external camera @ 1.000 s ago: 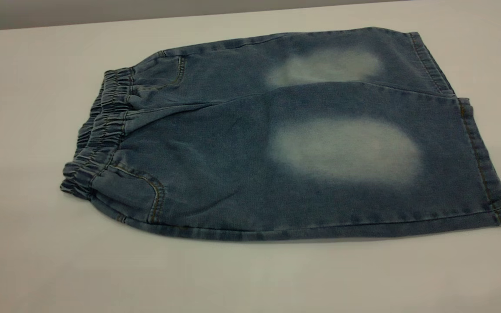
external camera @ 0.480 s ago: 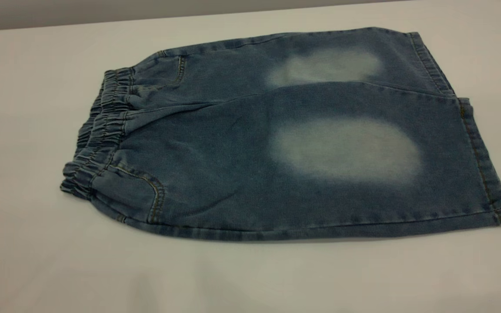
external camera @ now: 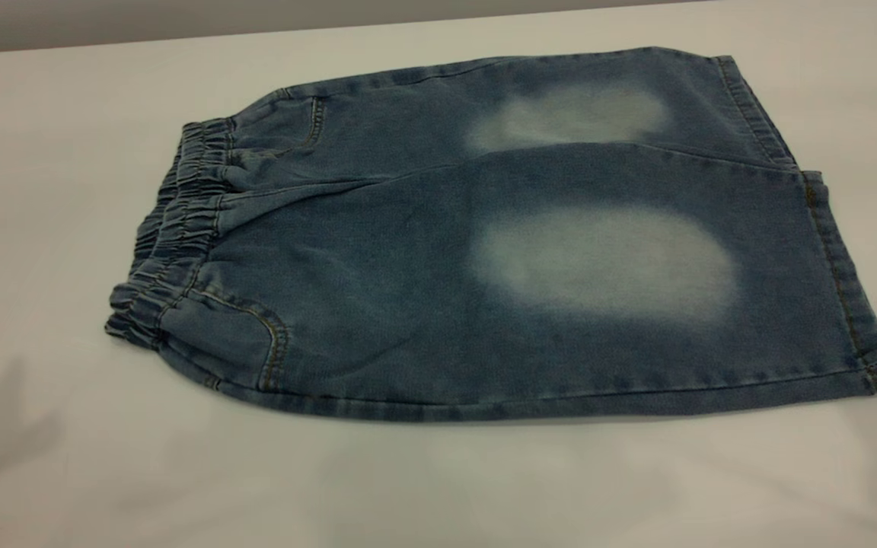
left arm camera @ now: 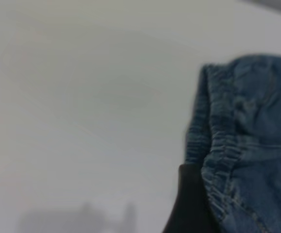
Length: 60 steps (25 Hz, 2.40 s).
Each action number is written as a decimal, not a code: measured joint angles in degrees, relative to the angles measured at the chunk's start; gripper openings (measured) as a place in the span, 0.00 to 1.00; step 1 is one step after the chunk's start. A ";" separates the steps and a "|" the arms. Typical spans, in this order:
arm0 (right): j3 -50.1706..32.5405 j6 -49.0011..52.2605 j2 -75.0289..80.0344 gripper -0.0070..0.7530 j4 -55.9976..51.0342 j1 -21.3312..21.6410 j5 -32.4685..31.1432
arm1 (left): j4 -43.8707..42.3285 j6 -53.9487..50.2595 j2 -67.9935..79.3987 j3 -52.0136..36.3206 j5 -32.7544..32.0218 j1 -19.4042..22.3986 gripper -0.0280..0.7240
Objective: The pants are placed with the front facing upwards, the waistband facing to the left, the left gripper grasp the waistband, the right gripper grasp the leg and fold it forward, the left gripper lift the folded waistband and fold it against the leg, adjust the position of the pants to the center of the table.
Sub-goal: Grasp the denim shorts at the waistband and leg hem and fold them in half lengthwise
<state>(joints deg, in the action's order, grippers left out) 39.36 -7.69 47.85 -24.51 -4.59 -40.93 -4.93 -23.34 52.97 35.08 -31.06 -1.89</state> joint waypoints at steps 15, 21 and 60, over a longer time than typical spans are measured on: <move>-0.04 -2.98 24.79 0.71 -1.18 0.00 7.17 | 2.15 0.90 35.85 0.04 18.70 0.00 0.65; -0.06 -5.88 30.06 0.71 -4.02 0.00 8.15 | 2.18 0.84 44.01 0.04 22.83 -2.32 0.65; -0.11 -9.35 30.62 0.71 -7.21 0.00 7.84 | 2.12 -4.06 60.62 -0.01 37.29 -12.00 0.65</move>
<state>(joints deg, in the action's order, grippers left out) 39.25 -17.05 78.47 -31.72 -4.59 -33.09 -2.81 -27.40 113.59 35.07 6.23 -13.89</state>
